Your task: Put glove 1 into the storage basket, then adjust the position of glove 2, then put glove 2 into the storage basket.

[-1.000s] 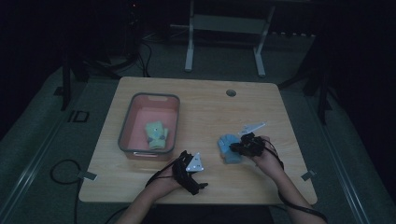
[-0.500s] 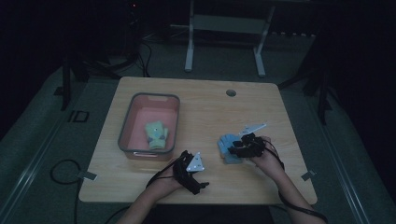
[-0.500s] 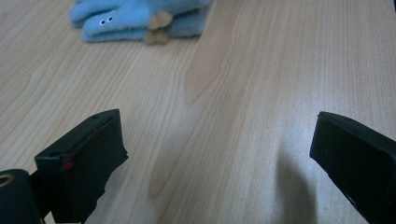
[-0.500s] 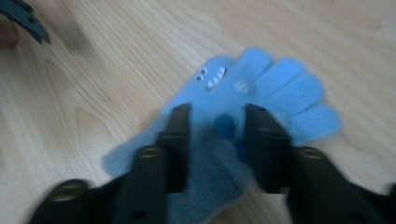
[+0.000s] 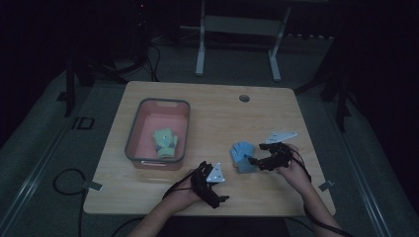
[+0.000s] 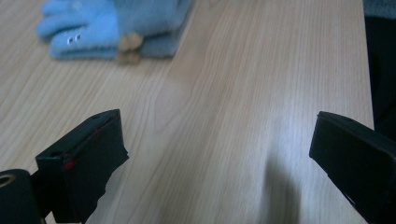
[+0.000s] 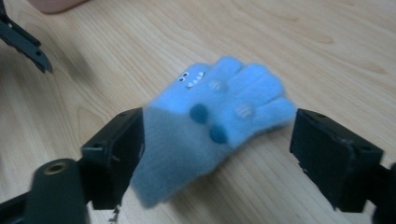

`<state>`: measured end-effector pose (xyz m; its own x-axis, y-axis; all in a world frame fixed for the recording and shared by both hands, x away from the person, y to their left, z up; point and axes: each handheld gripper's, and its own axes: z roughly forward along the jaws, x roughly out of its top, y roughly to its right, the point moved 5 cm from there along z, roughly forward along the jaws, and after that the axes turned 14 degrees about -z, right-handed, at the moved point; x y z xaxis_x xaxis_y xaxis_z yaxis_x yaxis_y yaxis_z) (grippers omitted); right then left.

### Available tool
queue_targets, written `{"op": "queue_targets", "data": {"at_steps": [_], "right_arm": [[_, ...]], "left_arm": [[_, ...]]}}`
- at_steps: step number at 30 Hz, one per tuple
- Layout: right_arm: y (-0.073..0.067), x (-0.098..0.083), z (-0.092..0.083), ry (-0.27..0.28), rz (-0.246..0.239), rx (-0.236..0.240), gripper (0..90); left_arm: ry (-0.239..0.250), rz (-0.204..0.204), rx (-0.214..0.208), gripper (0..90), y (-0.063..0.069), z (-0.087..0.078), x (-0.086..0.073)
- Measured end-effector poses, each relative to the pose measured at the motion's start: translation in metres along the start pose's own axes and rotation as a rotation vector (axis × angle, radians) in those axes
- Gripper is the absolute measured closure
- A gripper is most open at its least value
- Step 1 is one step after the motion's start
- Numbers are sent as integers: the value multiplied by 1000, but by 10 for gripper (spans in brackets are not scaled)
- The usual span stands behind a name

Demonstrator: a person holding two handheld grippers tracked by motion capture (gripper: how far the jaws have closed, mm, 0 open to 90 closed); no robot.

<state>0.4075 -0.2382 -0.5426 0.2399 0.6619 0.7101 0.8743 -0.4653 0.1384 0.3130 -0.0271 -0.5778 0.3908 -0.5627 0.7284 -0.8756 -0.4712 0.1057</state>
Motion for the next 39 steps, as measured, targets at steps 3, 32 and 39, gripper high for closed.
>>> {"op": "queue_targets", "data": {"at_steps": [3,32,39], "right_arm": [[5,-1,-8,39,-9,-14,164],[24,-10,-34,35,116,-57,422],[30,-8,-29,45,157,-52,443]], "left_arm": [[12,10,1,33,1,3,8],[26,183,10,151,-4,31,62],[21,229,10,234,-3,42,71]]}}
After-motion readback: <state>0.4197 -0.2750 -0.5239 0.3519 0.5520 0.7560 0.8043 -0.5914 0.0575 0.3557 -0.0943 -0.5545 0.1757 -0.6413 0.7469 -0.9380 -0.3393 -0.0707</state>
